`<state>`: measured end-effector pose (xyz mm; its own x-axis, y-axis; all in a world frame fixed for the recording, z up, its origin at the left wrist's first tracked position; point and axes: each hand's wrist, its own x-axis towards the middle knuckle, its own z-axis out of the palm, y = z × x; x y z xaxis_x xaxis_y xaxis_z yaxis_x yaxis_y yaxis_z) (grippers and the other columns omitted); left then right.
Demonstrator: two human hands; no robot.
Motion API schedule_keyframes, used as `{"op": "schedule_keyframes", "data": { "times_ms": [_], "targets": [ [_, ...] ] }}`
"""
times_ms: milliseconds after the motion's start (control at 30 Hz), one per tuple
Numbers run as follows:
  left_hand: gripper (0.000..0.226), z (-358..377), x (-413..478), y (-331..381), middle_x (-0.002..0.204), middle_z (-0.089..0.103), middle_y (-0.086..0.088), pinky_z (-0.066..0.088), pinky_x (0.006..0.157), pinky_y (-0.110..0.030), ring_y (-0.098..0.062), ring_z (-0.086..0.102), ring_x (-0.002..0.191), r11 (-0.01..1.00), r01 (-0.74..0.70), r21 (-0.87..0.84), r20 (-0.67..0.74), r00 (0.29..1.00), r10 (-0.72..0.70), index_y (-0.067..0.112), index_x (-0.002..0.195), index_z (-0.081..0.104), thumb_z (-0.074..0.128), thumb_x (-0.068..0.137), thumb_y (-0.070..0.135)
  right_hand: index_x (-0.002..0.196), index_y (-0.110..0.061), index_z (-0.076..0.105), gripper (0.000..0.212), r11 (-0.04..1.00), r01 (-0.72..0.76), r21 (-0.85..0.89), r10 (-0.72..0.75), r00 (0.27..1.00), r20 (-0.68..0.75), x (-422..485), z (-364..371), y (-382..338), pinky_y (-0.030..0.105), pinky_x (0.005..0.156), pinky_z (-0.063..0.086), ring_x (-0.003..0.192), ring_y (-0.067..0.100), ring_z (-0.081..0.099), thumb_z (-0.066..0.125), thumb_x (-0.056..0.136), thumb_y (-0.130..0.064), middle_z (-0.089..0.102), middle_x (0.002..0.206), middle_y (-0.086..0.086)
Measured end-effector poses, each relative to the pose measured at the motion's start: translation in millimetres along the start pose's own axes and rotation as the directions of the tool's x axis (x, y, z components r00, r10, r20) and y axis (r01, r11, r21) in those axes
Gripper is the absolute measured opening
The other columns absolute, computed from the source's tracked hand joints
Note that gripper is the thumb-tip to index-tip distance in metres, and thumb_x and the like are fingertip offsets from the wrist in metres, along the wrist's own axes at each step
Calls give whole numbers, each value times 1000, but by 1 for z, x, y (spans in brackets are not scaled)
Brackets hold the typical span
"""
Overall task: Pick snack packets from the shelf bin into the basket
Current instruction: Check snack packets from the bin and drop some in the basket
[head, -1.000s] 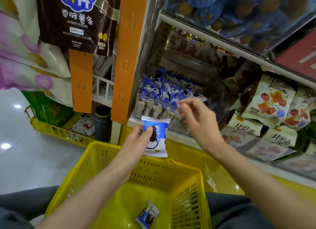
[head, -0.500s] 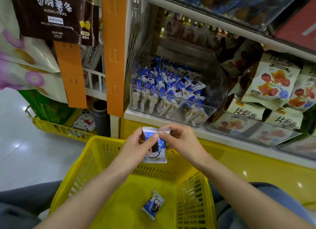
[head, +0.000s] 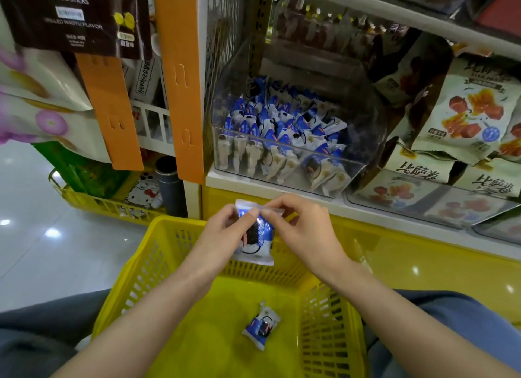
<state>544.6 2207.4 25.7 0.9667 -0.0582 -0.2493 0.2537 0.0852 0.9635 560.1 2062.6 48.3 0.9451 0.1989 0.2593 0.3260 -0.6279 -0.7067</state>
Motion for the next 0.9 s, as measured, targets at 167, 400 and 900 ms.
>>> {"op": "schedule_keyframes", "data": {
  "times_ms": [167, 400, 900],
  "targets": [
    [27, 2, 1, 2, 93, 70, -2, 52, 58, -18, -7, 69, 74, 996, -46, -80, -77, 996, 40, 18, 101, 57, 70, 79, 13, 81, -13, 59, 13, 750, -346, 563, 401, 916, 29, 9, -10, 1, 19, 57, 54, 66, 3, 65, 54, 92, -8, 66, 80, 3],
    [8, -7, 5, 5, 82, 72, 3, 55, 70, -20, -5, 67, 75, 976, -210, -62, -238, 953, 190, 15, 87, 67, 59, 89, 17, 107, -3, 52, 19, 696, -569, 438, 411, 816, 407, 3, -12, 1, 19, 60, 55, 60, 6, 64, 57, 88, -2, 67, 77, 8],
    [19, -1, -1, 3, 60, 62, 13, 42, 50, -11, 2, 58, 58, 911, -354, 213, 13, 933, 359, 18, 73, 57, 53, 92, 16, 78, -27, 63, 9, 968, -136, 212, 111, 986, 124, -3, -5, -6, 38, 73, 53, 76, 12, 63, 64, 86, -22, 67, 77, -7]
  ]
}}
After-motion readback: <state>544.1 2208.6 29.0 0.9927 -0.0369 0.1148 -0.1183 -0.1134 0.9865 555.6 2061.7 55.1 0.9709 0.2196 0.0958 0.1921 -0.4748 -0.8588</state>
